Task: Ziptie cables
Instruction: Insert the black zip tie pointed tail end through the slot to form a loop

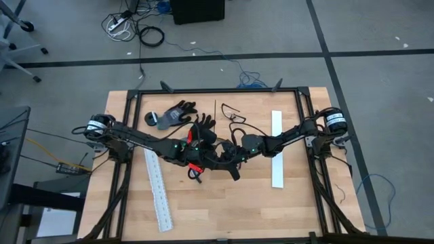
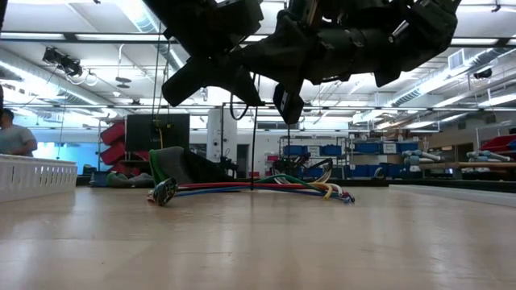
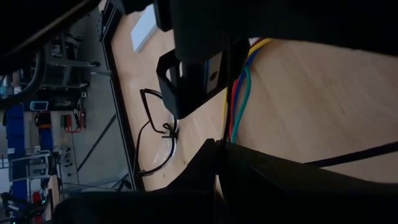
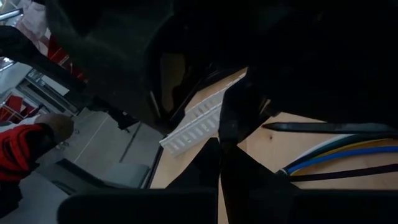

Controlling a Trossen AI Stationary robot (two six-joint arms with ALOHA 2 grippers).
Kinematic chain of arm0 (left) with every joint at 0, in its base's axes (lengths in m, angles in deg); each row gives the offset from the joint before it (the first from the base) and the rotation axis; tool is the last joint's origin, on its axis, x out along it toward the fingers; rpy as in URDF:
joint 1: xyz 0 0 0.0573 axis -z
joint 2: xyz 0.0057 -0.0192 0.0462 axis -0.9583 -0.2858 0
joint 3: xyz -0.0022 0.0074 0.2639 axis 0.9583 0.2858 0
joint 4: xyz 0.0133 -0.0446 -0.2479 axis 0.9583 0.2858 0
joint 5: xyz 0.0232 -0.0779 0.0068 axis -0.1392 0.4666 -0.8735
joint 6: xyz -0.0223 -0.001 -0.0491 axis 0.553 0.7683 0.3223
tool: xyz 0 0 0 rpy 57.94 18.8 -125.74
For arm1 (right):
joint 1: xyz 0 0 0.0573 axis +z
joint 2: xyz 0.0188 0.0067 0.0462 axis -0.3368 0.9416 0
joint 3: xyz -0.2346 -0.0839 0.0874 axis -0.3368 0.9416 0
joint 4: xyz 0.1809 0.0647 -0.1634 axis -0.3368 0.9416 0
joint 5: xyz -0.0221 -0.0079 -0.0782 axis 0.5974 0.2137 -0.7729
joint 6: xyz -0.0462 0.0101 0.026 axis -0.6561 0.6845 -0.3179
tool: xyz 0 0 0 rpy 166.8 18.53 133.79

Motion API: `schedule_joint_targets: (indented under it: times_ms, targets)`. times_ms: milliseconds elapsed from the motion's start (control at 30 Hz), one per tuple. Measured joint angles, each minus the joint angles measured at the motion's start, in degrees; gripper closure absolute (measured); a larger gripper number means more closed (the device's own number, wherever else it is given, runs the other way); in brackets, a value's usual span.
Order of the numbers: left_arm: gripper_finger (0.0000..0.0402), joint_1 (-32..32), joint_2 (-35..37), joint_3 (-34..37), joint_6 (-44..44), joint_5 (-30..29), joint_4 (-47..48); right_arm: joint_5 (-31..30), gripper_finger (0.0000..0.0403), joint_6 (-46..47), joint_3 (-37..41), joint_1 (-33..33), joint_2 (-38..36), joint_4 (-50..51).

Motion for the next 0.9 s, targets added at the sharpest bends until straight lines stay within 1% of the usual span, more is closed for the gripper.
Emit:
schedule_joint_targets:
  times_ms: [400, 733, 900]
  targets:
    - [0.0401, 0.0, 0.0, 0.0, -0.2, -0.2, -0.1, -0.5, 0.0403, 0.5, 0.0, 0.0, 0.0, 0.0]
    - [0.0402, 0.0, 0.0, 0.0, -3.6, -0.9, -2.6, -0.7, 0.0403, 0.9, 0.0, 0.0, 0.0, -0.3]
    - [0.0402, 0.1, 0.0, 0.0, -5.9, -5.1, -2.9, -0.8, 0.0403, 0.9, 0.0, 0.0, 0.0, -0.3]
